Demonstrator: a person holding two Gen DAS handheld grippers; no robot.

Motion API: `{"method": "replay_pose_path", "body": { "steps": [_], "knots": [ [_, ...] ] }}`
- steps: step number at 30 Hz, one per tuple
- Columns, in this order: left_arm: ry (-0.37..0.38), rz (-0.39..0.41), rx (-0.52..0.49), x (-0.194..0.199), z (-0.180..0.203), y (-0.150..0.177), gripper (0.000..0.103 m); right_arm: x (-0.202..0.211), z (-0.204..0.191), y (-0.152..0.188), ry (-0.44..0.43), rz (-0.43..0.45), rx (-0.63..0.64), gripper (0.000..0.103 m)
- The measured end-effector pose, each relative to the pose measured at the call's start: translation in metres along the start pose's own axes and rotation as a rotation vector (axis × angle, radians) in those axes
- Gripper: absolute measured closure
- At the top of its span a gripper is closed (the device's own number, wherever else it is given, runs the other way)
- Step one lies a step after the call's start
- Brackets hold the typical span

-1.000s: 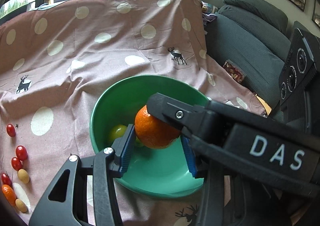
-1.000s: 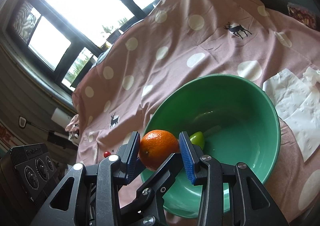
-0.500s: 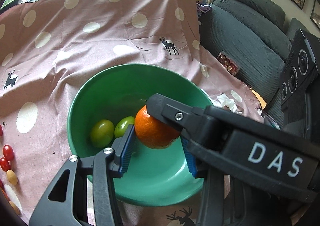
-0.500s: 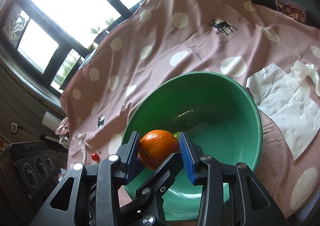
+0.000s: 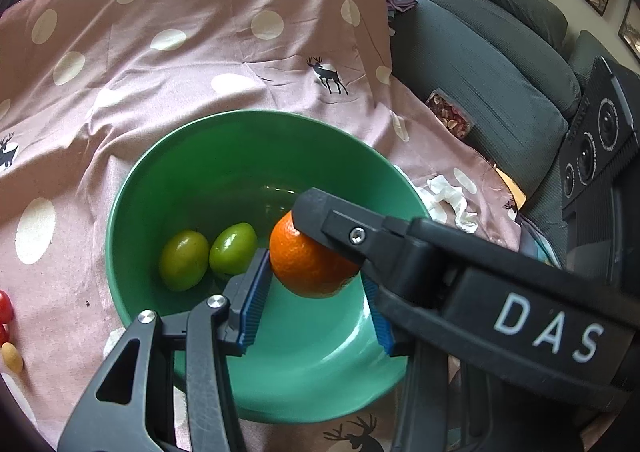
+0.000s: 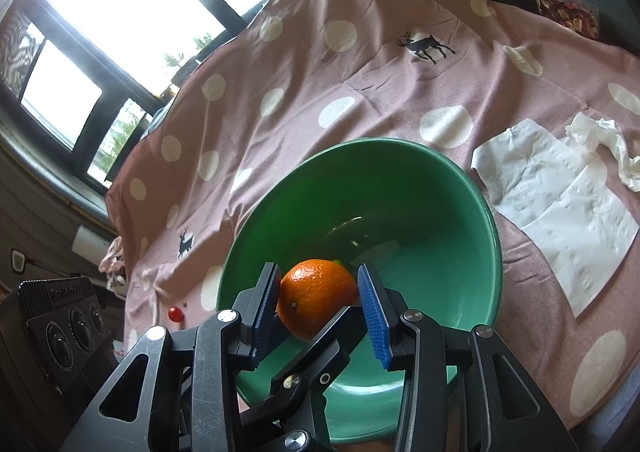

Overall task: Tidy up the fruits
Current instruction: 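Lower the orange into the bowl and open the right gripper, then move the right gripper back to the second orange on the cloth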

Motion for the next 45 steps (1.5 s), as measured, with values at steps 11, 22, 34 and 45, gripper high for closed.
{"method": "replay_pose_path", "body": {
  "steps": [11,22,34,45],
  "knots": [
    [0.029,-0.018,0.007,-0.005,-0.002,0.002,0.058,-0.002,-0.001,0.0,0.049,-0.006,0.007,0.059],
    [-0.01,0.067,0.046,0.04,-0.018,0.006,0.049,0.01,-0.002,-0.003,0.152,0.07,0.009,0.059],
    [-0.247,0.21,0.228,0.14,-0.103,0.033,0.036,0.006,-0.061,0.012,0.082,0.063,0.152,0.059],
    [-0.551,0.271,0.49,0.205,-0.208,0.096,0.029,-0.025,-0.135,0.051,0.054,-0.025,0.396,0.05]
  ]
}}
Point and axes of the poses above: each gripper's, at about its wrist camera, not at the fingertips, and x roughly against the way its jaws point, z to its right, y to its underside, the point moved 2 cm from there along -x, roughly the way its jaws point, and after that the axes turned 1 degree about -x, right-handed, at the moved point
